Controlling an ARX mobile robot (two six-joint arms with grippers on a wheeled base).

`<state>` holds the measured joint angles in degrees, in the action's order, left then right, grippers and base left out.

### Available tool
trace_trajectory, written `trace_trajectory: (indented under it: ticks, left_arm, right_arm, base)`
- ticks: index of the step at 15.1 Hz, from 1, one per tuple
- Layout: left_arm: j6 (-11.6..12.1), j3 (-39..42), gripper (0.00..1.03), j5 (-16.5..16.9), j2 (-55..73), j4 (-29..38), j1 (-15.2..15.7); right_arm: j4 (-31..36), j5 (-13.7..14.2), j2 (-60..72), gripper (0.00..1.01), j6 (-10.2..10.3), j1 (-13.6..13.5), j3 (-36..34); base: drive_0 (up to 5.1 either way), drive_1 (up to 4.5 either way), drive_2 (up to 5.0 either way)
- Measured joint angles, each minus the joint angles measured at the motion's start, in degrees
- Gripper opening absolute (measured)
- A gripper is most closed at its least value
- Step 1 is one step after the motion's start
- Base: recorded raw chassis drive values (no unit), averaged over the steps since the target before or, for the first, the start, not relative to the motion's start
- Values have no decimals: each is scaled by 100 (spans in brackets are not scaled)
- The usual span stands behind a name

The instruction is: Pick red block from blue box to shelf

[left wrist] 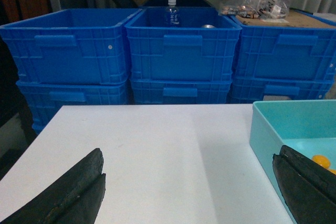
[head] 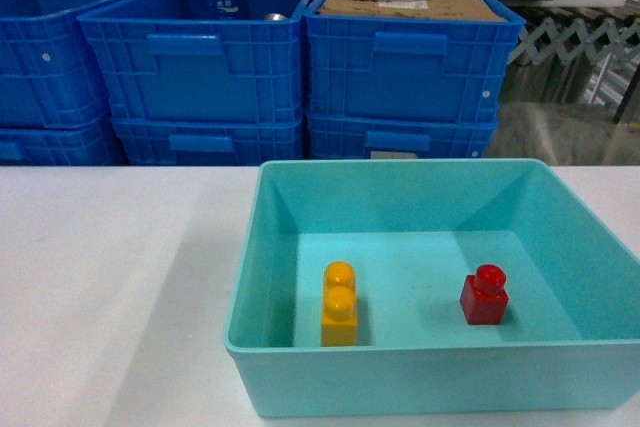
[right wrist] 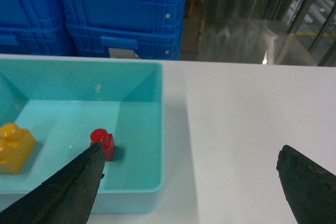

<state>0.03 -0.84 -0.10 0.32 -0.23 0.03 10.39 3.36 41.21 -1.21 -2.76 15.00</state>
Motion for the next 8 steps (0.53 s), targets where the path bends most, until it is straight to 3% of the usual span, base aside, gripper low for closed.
trace_trajectory:
  ticks: [5, 8]
  left_arm:
    - [0, 0, 98, 7, 0, 0, 0]
    - [0, 0, 98, 7, 0, 2, 0]
  right_arm:
    - [13, 33, 1182, 98, 181, -402, 564]
    - [46, -2, 2599, 98, 345, -942, 1408]
  base:
    - [0, 0, 0]
    - [0, 0, 0]
